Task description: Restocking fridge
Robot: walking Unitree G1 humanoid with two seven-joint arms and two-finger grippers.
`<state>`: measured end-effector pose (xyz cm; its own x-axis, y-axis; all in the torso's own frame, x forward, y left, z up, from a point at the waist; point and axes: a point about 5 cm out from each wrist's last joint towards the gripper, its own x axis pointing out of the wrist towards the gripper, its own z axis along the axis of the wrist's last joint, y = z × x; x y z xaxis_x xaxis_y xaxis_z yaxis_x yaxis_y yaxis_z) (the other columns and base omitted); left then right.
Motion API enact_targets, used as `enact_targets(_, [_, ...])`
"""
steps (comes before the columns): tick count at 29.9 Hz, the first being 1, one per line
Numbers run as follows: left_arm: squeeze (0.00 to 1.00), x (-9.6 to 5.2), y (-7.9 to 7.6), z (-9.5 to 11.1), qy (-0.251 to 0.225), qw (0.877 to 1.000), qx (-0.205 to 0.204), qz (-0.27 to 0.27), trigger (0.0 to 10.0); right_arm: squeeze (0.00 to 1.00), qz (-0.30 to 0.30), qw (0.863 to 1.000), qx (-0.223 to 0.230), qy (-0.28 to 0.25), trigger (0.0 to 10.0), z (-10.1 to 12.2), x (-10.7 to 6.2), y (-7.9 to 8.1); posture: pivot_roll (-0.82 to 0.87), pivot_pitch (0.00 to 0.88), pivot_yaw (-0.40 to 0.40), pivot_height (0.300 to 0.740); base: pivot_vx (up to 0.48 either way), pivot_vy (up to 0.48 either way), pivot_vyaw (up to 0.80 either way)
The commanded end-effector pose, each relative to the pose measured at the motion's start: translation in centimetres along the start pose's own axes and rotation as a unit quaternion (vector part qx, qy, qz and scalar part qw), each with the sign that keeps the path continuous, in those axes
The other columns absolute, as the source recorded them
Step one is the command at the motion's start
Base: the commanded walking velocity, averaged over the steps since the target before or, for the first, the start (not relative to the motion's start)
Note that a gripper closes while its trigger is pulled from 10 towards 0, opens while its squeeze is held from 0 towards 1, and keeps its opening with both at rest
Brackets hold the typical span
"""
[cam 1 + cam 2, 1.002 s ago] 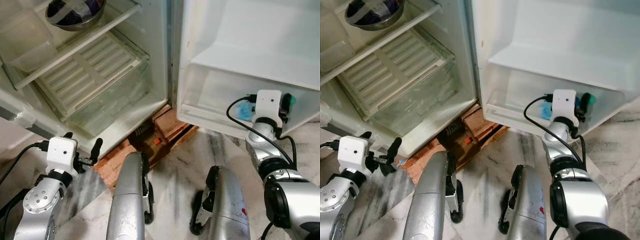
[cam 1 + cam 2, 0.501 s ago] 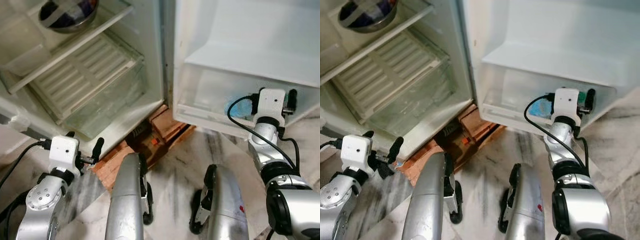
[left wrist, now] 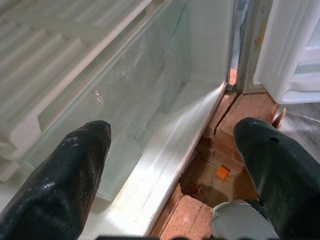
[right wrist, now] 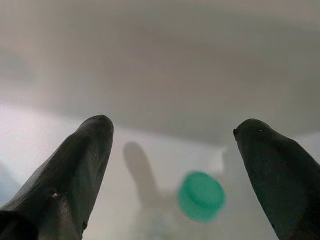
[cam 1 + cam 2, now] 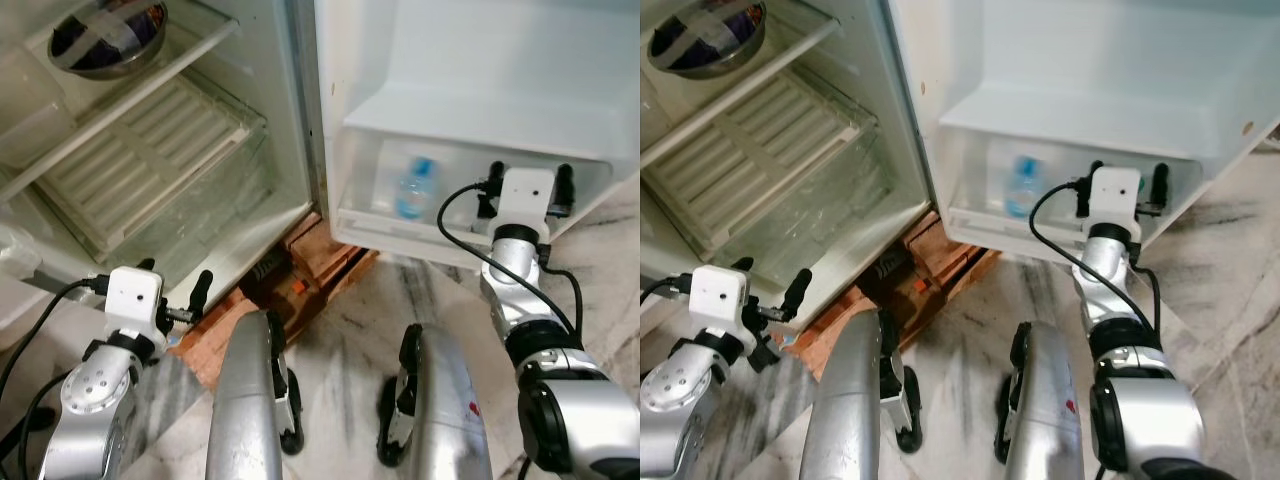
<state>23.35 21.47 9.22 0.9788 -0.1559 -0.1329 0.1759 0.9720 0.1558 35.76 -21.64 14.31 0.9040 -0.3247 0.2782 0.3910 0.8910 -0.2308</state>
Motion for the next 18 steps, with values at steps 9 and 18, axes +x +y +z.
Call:
enact_targets(9, [0.00, 0.0, 0.0, -0.9, 0.012, 1.000, -0.006, 0.010, 10.0, 0.07, 0.059, 0.998, 0.028, -0.014, 10.0, -0.1, -2.2, 2.2, 0.22, 0.154, 0.055, 0.567, 0.000, 0.000, 0.00])
enact_targets(18, [0.00, 0.8, 0.1, -1.3, 0.017, 0.999, -0.007, 0.027, 10.0, 0.00, 0.131, 0.990, 0.039, -0.017, 10.0, 0.1, -4.3, 3.6, 0.17, 0.112, 0.047, 0.567, 0.000, 0.000, 0.00])
